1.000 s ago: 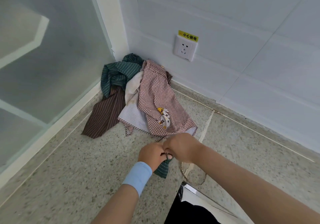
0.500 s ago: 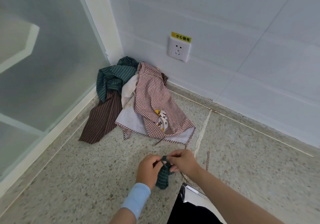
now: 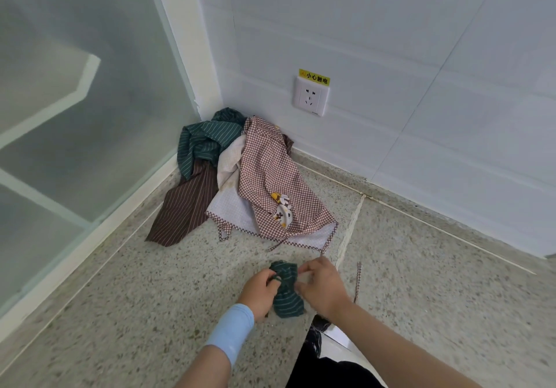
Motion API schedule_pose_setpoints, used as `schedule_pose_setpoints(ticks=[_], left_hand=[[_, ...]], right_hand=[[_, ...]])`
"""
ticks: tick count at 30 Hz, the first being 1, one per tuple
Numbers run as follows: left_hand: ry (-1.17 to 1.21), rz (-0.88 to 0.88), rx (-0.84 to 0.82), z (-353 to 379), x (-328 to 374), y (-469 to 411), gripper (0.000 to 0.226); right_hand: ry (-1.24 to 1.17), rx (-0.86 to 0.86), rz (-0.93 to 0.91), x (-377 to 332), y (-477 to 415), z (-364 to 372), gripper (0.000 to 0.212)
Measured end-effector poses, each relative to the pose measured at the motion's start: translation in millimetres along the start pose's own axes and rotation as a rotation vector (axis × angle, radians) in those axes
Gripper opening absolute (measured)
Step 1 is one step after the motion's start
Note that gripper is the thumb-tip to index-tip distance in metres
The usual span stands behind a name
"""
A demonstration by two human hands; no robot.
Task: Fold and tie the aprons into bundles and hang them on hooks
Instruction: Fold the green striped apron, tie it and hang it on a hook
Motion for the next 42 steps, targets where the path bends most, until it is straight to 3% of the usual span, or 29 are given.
schedule_pose_setpoints(ticks=[3, 6, 12, 16, 19, 21, 26, 30, 32, 38, 42], left_hand=[[0.213, -0.181, -0.083, -1.1, -2.7, 3.6, 0.016], [0.475, -0.371, -0.177, 3.2, -4.1, 16.8, 0.017], [0.71, -0.502, -0.218, 10.0, -15.6, 30.7, 0.008], [0.728, -0.564, -0.171, 13.8, -21.0, 30.4, 0.013], [0.545, -0.48, -0.037, 7.5, -22.6, 27.4, 0.022], [0.47, -0.434, 0.056, 3.1, -26.4, 24.5, 0.02], [0.6, -0.408, 0.164, -0.7, -29.2, 23.7, 0.015], [0.727, -0.463, 0.181, 2.7, -31.6, 31.3, 0.019], [0.816, -0.535, 0.201, 2.6, -39.1, 30.9, 0.02], [0.643, -0.463, 0.252, -4.8, -46.3, 22.3, 0.029], [0.766, -0.47, 0.232, -11.6, -36.5, 17.7, 0.033]], right_hand=[[-0.036, 0.019, -0.154, -6.9, 16.3, 2.2, 0.029], [-0.037, -0.039, -0.249, -13.6, 27.3, 10.9, 0.029], [0.007, 0.008, -0.331, -22.6, 27.9, 11.1, 0.019], [0.119, 0.065, -0.466, -22.7, 26.9, 12.0, 0.011], [0.292, 0.086, -0.612, -29.0, 28.1, 12.4, 0.007], [0.373, 0.042, -0.651, -32.6, 28.6, 13.4, 0.017], [0.419, -0.158, -0.538, -26.3, 26.2, 15.9, 0.032], [0.371, -0.267, -0.311, -17.6, 18.8, 18.6, 0.036], [0.332, -0.293, -0.212, -11.9, 11.4, 18.3, 0.038], [0.086, -0.256, 0.044, -11.9, -5.8, 21.2, 0.023], [-0.061, -0.32, 0.18, -12.4, -9.1, 27.1, 0.027]])
Point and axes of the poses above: each hand's wrist, its own y-axis away from the middle knuckle, its own z-axis out of the palm, x = y × z, the point moved 5 cm from there along -y, towards the middle knuckle, and after that the axes turned 15 degrees about x, right-handed, at the moved point
